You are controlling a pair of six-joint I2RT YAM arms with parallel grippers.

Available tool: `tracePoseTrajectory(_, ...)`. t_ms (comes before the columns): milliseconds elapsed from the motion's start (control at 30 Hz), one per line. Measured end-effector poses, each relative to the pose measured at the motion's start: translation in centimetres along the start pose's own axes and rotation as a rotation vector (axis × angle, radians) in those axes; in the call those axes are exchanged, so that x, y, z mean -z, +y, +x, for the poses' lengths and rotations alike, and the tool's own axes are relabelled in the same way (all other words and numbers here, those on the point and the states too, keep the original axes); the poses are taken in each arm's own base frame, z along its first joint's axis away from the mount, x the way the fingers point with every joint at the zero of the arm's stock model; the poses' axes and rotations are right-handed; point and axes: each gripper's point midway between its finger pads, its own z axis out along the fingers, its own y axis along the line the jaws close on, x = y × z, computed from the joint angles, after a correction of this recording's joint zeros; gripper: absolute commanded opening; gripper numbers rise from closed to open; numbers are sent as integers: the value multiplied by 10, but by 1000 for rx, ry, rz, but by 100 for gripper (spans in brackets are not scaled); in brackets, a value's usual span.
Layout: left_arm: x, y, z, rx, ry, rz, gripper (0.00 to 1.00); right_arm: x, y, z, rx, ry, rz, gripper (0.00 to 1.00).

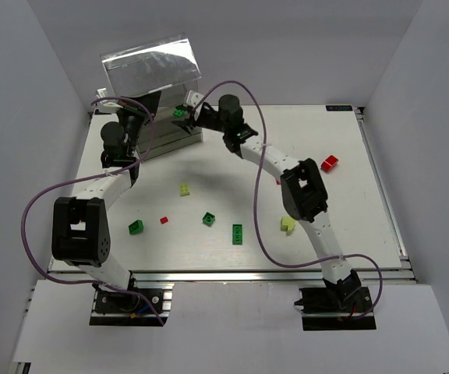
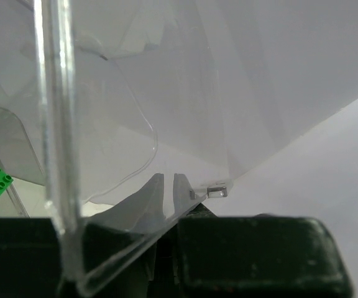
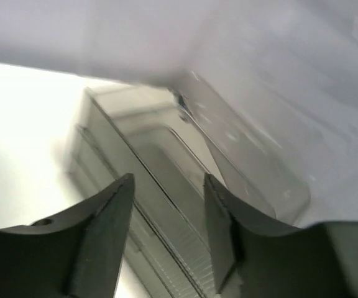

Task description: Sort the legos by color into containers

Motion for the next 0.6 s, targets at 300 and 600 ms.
tracePoseTrajectory(300, 1, 5, 3, -4, 15, -18, 23, 58, 31, -106, 37, -64, -344, 68)
tracePoseTrajectory(600, 1, 4, 3, -5, 13, -16, 23, 206, 174, -18, 179, 250, -880, 72)
